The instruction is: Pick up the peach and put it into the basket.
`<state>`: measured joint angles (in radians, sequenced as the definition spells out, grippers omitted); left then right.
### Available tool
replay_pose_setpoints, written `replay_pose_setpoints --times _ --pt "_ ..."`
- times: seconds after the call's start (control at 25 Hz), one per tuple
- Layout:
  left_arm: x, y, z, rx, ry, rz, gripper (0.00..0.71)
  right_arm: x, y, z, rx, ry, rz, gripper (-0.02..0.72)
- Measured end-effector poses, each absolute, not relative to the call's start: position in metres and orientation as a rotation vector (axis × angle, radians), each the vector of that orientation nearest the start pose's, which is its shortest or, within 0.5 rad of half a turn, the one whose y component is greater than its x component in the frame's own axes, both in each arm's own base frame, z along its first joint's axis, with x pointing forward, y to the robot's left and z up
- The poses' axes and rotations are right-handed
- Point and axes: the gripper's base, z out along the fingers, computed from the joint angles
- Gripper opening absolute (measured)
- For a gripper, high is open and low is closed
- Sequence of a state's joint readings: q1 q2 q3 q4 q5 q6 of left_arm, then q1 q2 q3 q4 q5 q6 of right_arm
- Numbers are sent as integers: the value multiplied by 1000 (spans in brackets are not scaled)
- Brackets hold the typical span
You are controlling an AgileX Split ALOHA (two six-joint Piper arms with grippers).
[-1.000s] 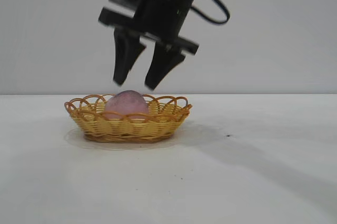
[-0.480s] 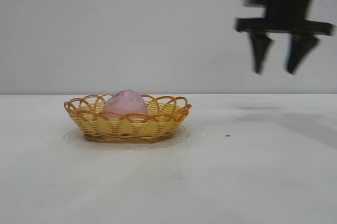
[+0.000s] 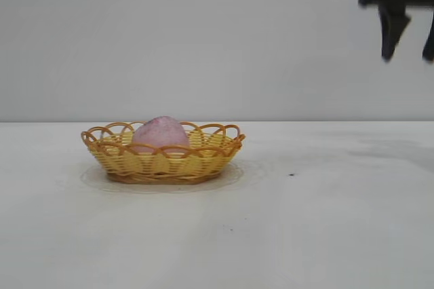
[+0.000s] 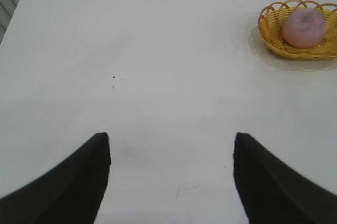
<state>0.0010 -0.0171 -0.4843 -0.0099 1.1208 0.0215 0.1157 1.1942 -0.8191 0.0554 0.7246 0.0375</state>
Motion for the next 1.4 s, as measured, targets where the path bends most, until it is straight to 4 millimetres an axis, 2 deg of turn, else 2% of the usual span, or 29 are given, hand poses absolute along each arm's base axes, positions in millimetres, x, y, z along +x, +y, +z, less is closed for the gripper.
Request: replay_pose_setpoints --times 0.12,0.2,0.36,0.48,0.64,0.92,1.16,1.4 --pt "-8 -1 268 22 2103 2 439 170 23 268 -66 2590 122 428" --pt "-8 -1 268 22 2103 2 439 138 20 274 -69 2554 125 428" --pt "-8 -1 268 22 2103 2 439 80 10 281 -57 2442 97 428" --pt "-9 -1 268 22 2101 2 439 49 5 273 -48 2395 79 428" --pt "-9 -1 268 22 2101 2 439 26 3 269 -59 2336 88 428" --pt "-9 -1 268 22 2101 2 439 4 4 269 -146 2199 115 428" --pt "-9 -1 268 22 2101 2 439 -9 3 269 -143 2118 120 428" --pt "-9 -1 268 22 2101 2 439 -10 3 268 -147 2109 121 428"
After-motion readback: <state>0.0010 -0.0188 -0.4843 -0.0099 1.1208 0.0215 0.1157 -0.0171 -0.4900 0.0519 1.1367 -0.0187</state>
